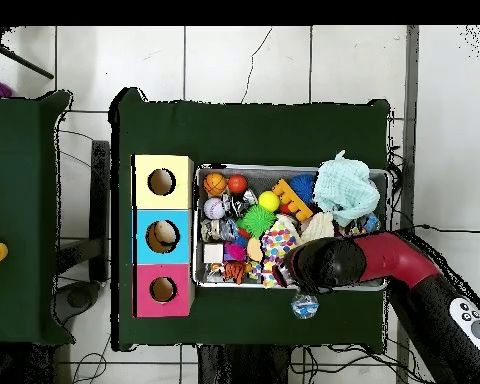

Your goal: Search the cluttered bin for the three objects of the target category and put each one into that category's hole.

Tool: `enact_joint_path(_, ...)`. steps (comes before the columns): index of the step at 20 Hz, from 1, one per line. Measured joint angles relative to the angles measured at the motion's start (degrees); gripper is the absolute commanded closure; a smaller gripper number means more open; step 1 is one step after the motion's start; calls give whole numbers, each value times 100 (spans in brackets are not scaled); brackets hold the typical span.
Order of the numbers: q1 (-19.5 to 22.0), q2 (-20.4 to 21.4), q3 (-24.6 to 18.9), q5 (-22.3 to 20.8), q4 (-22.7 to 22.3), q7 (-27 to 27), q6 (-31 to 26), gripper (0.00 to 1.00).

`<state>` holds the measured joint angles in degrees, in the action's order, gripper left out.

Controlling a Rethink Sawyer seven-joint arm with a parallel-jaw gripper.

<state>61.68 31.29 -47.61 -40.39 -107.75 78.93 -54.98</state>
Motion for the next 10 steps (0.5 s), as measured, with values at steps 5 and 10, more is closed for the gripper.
enact_joint_path(5,-46,192,0,4,4,0,-95,100)
enact_joint_path(10,-84,295,0,43,128,0,-384,100)
